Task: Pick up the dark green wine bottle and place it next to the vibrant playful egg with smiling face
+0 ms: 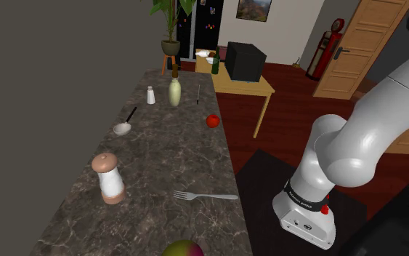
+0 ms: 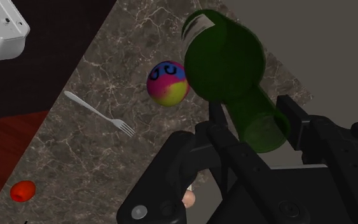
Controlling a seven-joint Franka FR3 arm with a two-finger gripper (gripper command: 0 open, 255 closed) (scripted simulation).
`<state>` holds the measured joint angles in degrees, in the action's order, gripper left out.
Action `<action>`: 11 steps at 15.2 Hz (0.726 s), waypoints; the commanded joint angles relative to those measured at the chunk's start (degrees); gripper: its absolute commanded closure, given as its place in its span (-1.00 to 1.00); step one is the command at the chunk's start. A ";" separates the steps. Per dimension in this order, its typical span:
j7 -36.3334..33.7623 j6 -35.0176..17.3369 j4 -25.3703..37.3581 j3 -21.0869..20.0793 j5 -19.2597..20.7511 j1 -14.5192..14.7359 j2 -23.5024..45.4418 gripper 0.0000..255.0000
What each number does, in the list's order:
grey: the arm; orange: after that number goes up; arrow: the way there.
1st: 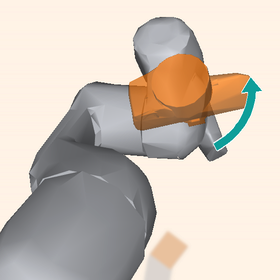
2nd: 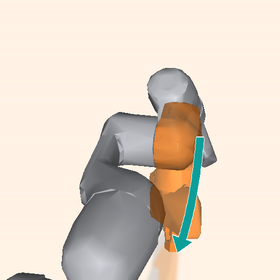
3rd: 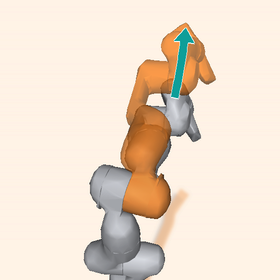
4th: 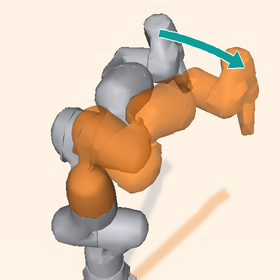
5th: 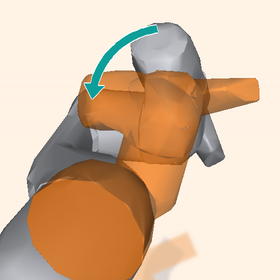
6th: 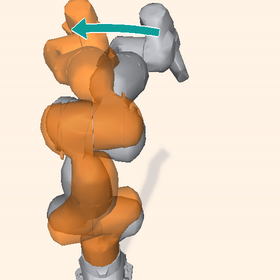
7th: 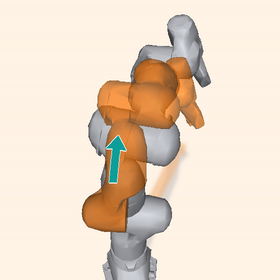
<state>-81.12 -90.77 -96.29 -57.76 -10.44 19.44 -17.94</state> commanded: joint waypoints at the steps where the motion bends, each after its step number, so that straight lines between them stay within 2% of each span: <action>1: 0.47 -1.54 -2.12 0.54 -0.64 0.44 -0.87 1.00; 11: 1.51 -9.03 -11.28 0.89 -2.57 1.82 -3.12 1.00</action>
<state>-79.39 -98.94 -106.97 -56.42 -13.08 21.35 -21.26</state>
